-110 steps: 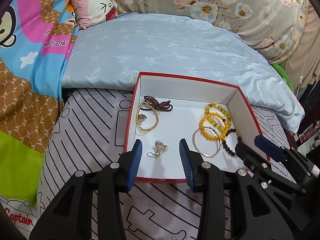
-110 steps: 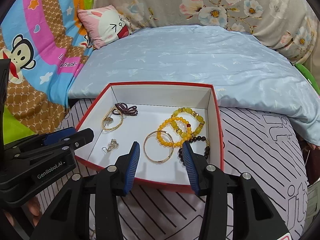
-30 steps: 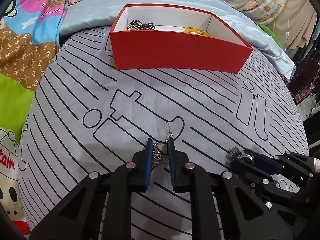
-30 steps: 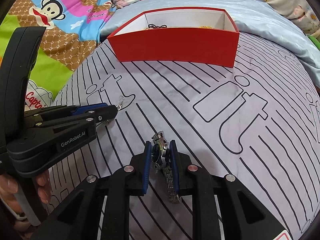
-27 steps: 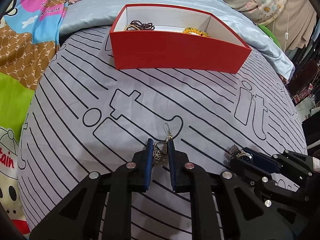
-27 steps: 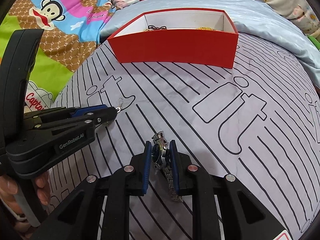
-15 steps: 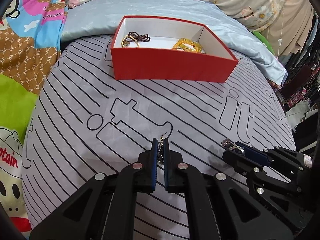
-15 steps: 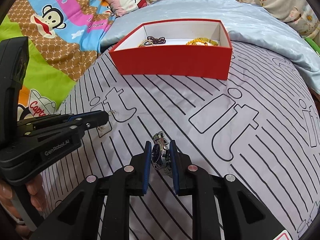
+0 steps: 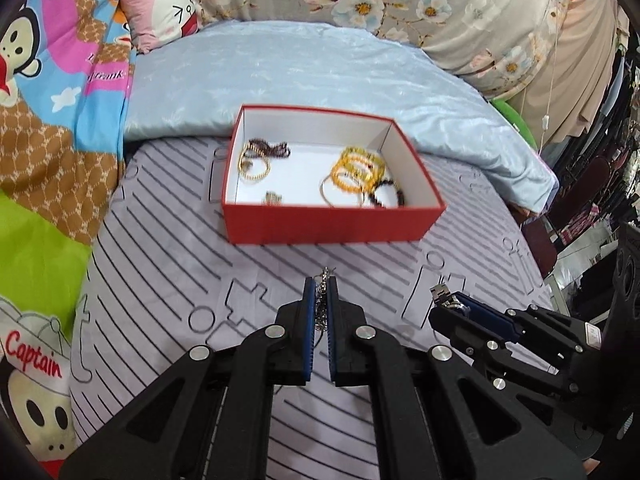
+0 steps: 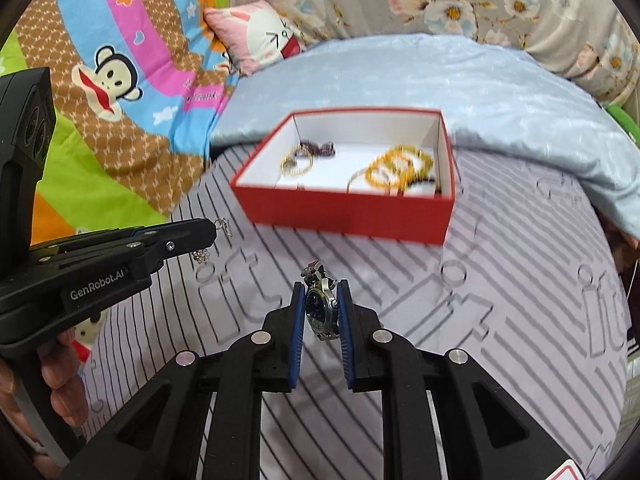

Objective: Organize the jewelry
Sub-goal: 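Carry the watch and pendant up and into the red box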

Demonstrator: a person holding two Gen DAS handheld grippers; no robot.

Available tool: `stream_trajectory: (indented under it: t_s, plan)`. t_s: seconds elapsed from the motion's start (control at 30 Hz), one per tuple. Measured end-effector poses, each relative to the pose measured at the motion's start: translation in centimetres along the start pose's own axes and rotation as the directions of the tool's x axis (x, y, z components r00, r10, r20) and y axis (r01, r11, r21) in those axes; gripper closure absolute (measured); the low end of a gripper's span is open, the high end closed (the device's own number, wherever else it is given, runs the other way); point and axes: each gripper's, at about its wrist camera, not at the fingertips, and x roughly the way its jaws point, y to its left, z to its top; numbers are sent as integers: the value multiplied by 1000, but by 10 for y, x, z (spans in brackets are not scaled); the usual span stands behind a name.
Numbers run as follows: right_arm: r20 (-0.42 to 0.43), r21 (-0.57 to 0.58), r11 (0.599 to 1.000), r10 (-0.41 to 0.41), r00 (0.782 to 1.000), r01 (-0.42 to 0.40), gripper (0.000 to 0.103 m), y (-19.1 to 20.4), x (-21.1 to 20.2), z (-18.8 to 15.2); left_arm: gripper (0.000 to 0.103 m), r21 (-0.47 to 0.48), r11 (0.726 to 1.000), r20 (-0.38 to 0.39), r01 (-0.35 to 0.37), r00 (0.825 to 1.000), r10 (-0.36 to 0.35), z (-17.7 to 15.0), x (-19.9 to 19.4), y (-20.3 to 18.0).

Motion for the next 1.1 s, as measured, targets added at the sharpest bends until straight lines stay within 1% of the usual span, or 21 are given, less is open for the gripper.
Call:
stream_trajectory:
  t_s: [0.27, 0.47, 0.73, 0.8, 1.1]
  plan:
    - [68, -22, 1000, -17, 998, 18, 88, -3, 5, 46, 99, 3, 1000, 74, -17, 997, 17, 51, 4, 2]
    - [102, -21, 1000, -17, 995, 19, 88, -8, 21, 83, 99, 13, 999, 106, -38, 994, 36, 81, 18, 4]
    - [93, 2, 1000, -2, 996, 2, 88, -18, 55, 115, 99, 21, 998, 98, -52, 994, 50, 108, 53, 5]
    - [83, 13, 1000, 4, 997, -5, 88, -22, 64, 119, 99, 28, 998, 91, -61, 994, 58, 113, 64, 3]
    - [51, 32, 999, -17, 999, 15, 88, -35, 107, 135, 99, 26, 997, 55, -71, 996, 69, 128, 107, 10]
